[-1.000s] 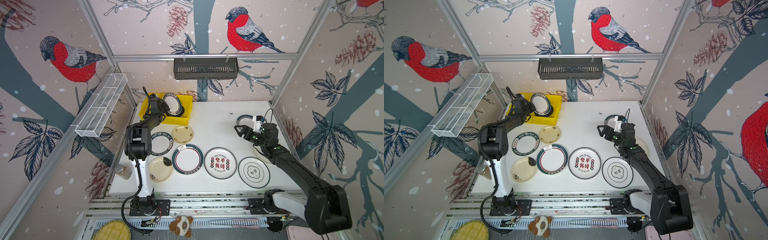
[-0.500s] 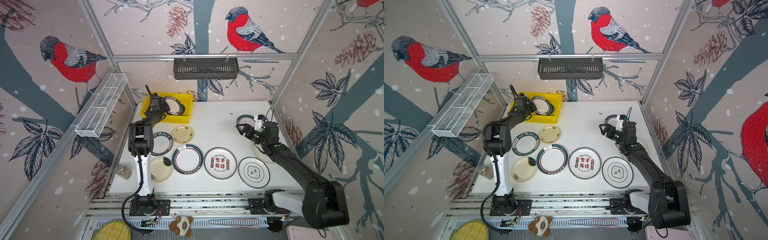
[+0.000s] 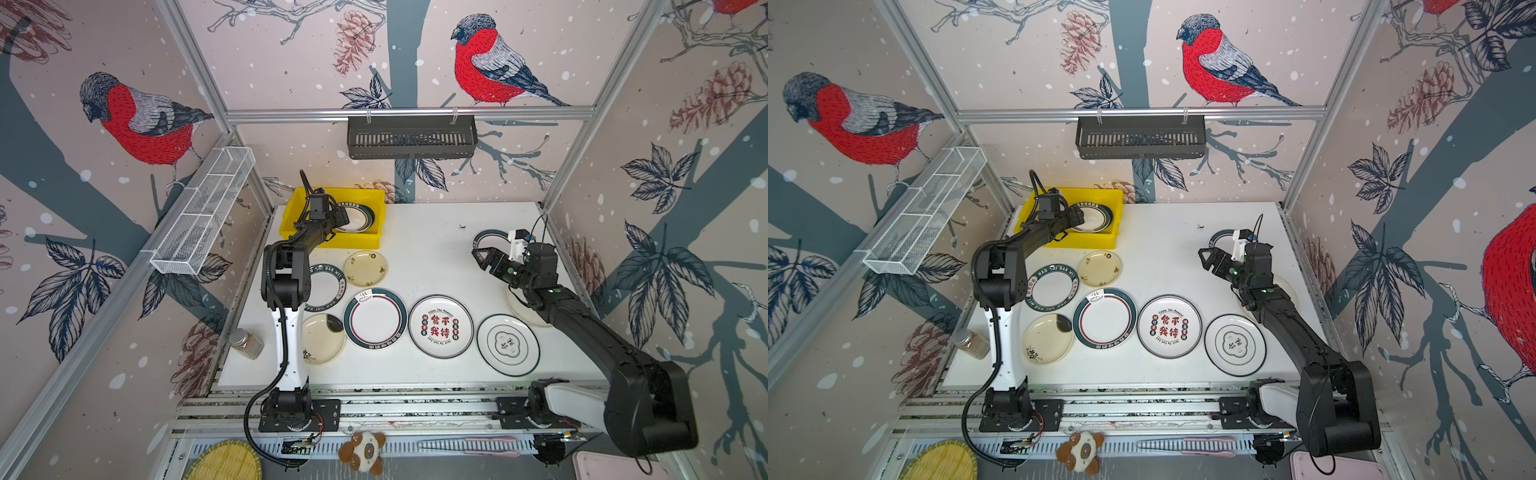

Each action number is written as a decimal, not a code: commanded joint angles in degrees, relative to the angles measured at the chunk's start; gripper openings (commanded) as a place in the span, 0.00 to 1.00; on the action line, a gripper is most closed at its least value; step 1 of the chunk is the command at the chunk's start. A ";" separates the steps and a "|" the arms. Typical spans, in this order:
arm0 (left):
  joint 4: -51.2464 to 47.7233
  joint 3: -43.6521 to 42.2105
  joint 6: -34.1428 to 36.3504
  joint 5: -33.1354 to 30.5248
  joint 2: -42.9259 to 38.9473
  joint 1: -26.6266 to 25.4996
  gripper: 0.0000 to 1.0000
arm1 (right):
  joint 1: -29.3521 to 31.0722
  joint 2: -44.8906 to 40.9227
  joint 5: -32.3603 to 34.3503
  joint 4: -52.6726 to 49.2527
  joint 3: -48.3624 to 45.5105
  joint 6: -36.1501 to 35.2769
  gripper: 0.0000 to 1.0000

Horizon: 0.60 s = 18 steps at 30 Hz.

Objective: Place the plates into the plastic bin on the countertop
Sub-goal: 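Lower the green-rimmed plate into the yellow bin and open the left gripper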

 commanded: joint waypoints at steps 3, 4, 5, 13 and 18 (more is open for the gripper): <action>0.02 -0.08 4.57 -1.14 -2.19 -1.43 0.97 | -0.08 -0.28 0.09 -0.40 -0.04 -0.86 0.88; 0.31 -0.09 4.90 -1.00 -2.40 -1.61 0.97 | -0.08 -0.21 0.06 -0.54 -0.09 -0.86 0.88; 0.57 -0.09 4.93 -0.81 -2.59 -1.69 0.97 | -0.08 -0.15 0.13 -0.65 -0.09 -0.93 0.88; -0.95 1.51 4.48 -0.01 -2.61 -2.14 0.97 | 0.00 -0.67 -0.14 -3.57 0.35 -2.06 0.88; -4.20 3.31 5.28 -0.79 -1.38 -2.24 0.97 | -0.08 -1.08 0.27 -4.80 0.35 -2.79 0.88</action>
